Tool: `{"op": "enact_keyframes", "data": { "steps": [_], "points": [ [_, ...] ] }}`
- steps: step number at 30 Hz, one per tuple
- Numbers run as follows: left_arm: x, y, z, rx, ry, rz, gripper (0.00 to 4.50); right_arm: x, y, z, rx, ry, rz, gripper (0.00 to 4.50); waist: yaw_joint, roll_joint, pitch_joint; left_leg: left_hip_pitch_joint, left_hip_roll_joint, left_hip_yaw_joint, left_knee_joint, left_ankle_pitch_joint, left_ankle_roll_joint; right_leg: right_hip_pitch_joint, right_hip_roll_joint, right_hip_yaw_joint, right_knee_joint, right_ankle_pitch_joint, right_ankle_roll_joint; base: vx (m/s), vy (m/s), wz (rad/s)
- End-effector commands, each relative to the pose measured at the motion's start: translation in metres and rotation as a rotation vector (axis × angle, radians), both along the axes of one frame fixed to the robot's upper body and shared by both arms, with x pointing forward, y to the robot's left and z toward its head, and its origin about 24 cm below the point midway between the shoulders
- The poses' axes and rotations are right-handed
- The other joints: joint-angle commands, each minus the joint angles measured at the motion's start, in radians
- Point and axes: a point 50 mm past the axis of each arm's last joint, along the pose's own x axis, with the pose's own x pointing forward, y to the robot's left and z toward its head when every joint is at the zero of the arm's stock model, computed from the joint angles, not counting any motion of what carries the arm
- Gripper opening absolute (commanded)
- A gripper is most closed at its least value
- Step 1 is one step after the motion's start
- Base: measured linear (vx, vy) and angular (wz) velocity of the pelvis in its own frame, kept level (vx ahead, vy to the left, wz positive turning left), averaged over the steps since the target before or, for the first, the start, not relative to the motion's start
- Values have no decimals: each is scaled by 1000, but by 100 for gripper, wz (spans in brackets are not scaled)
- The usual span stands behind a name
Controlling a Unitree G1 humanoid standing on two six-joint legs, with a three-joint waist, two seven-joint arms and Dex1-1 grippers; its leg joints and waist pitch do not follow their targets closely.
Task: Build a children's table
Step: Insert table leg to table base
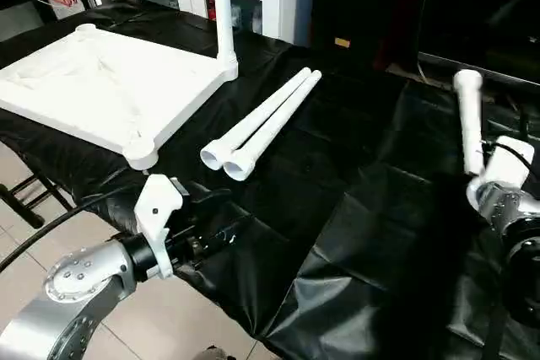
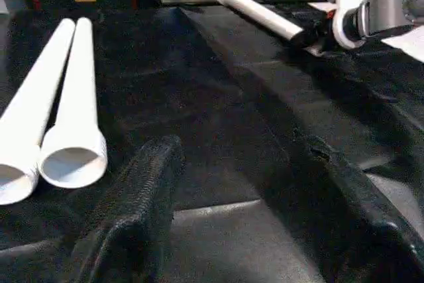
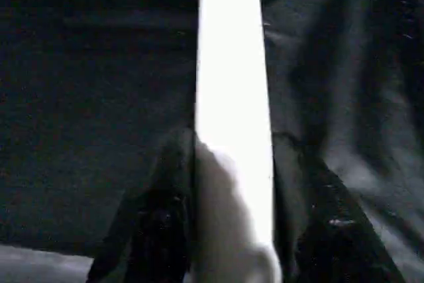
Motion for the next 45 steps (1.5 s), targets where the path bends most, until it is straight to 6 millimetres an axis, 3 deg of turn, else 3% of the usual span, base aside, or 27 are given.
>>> {"op": "enact_keyframes", "data": {
  "steps": [1,6,9,13,17,19,21,24,26,27,28,30,31,32,33,34,35,36,37,38,39,40,41,42,43,44,45],
  "points": [
    [4,3,-2,-3,-13,51,294,6,0,11,-10,-90,-2,139,3,-16,-66,2,63,-23,-76,-163,44,52,-96,72,-88,-380,-103,0,0,0],
    [9,-2,-8,6,-33,112,294,9,1,16,-6,-151,15,129,-4,-26,-65,2,61,-19,-75,-138,57,52,-93,75,-87,-369,-95,0,0,0],
    [10,-9,-11,-9,-37,126,294,11,3,19,-20,-192,42,128,-3,-24,-68,0,63,-19,-74,-123,62,54,-94,74,-87,-367,-91,0,0,0],
    [12,-17,-15,-43,-52,154,294,9,-4,26,-22,-261,49,128,-8,-36,-69,0,62,-15,-72,-112,71,54,-92,75,-91,-372,-79,0,0,0],
    [20,-20,-18,-63,-75,238,294,6,-7,30,-1,-350,51,128,-14,-31,-68,3,60,-13,-70,-112,74,52,-88,73,-98,-392,-52,0,0,0],
    [23,-21,-18,-66,-78,273,294,5,-5,32,8,-388,64,128,-15,-36,-70,2,62,-14,-71,-109,77,54,-87,71,-98,-381,-43,0,0,0],
    [32,-19,-17,-87,-89,373,294,-2,9,38,23,-513,136,128,-25,-18,-70,0,62,-17,-73,-111,80,54,-83,70,-102,-370,-34,0,0,0],
    [39,-15,-17,-64,-147,434,294,-15,31,38,-1,-572,228,128,-31,-25,-65,-4,57,-19,-77,-107,89,55,-78,70,-115,-378,5,0,0,0],
    [44,-11,-17,-29,-182,493,294,-33,54,33,-10,-591,286,128,-35,-14,-72,-6,61,-25,-80,-101,83,61,-82,68,-112,-378,11,0,0,0],
    [45,-10,-15,-18,-201,512,294,-41,64,30,-6,-595,304,128,-29,-24,-73,-5,50,-18,-77,-96,98,63,-102,84,-108,-386,18,0,0,0],
    [47,-8,-14,-24,-201,533,294,-48,75,27,8,-591,320,128,-27,-19,-73,-15,46,-19,-77,-92,108,75,-117,91,-107,-405,2,0,0,0],
    [50,-7,-11,-33,-205,553,294,-53,85,24,16,-580,335,128,-8,-26,-73,-20,41,-23,-39,-82,136,82,-190,137,-130,-499,-33,0,0,0],
    [51,-7,-10,-30,-209,556,294,-54,89,22,17,-572,336,128,8,-25,-68,-2,42,-22,2,-97,110,69,-218,213,-154,-615,-66,0,0,0],
    [54,-9,-7,-10,-221,548,294,-55,97,16,33,-544,321,128,15,-28,-65,4,37,-20,22,-110,85,64,-207,262,-168,-674,-79,-25,80,-34],
    [56,-10,-5,0,-232,546,294,-56,99,15,37,-536,314,128,34,-34,-55,2,22,-43,34,-136,62,73,-193,299,-167,-726,-100,-25,80,-34],
    [57,-11,-3,-6,-239,541,294,-55,102,15,46,-535,310,128,42,-31,-55,9,19,-47,35,-136,55,65,-177,313,-168,-730,-106,-36,109,-50],
    [59,-11,-2,-20,-246,543,294,-54,105,15,53,-533,307,128,40,-36,-47,39,-5,-36,13,-172,41,37,-89,336,-163,-731,-99,-56,157,-42],
    [59,-10,-2,-20,-249,546,294,-54,106,15,52,-532,305,128,41,-32,-48,57,-8,-28,0,-189,41,19,-61,337,-163,-729,-87,-56,157,-42],
    [60,-7,-5,-8,-240,572,294,-53,108,14,53,-523,302,128,13,-35,-44,103,2,1,-26,-289,52,-40,3,317,-144,-681,-57,-122,204,-31],
    [61,-4,-8,5,-233,599,294,-53,109,15,46,-515,299,128,-22,-26,-48,142,10,27,-60,-402,78,-90,50,251,-106,-607,-38,-128,227,-31],
    [61,-2,-10,13,-229,617,294,-54,110,16,40,-508,295,128,-50,-10,-51,135,41,62,-101,-500,128,-103,61,162,-38,-492,-41,-128,227,-31],
    [60,-2,-11,11,-226,624,294,-54,110,17,41,-505,295,128,-50,-10,-51,135,41,62,-101,-500,128,-103,61,162,-38,-492,-41,-82,255,-45],
    [58,-1,-11,5,-221,633,294,-54,110,18,42,-500,296,128,-68,-4,-51,77,103,100,-167,-615,137,-54,8,55,109,-303,-52,-90,272,-60],
    [56,-1,-12,4,-220,635,294,-54,111,18,41,-496,296,128,-76,-22,-53,88,132,99,-179,-594,106,-34,-35,23,139,-182,-41,-90,272,-60],
    [54,0,-13,3,-217,638,294,-53,111,18,35,-488,295,128,-75,-26,-44,83,133,119,-187,-597,66,-33,-44,21,133,-189,-43,-75,225,-70],
    [52,0,-13,1,-215,640,294,-53,111,18,30,-484,296,128,-63,-32,-54,26,67,83,-173,-592,27,50,-96,78,65,-286,16,-81,163,-47],
    [52,0,-13,1,-215,640,294,-53,111,18,30,-484,296,128,-55,-69,-67,27,34,62,-59,-502,8,41,-211,166,-60,-479,10,-81,163,-47]
  ]
}}
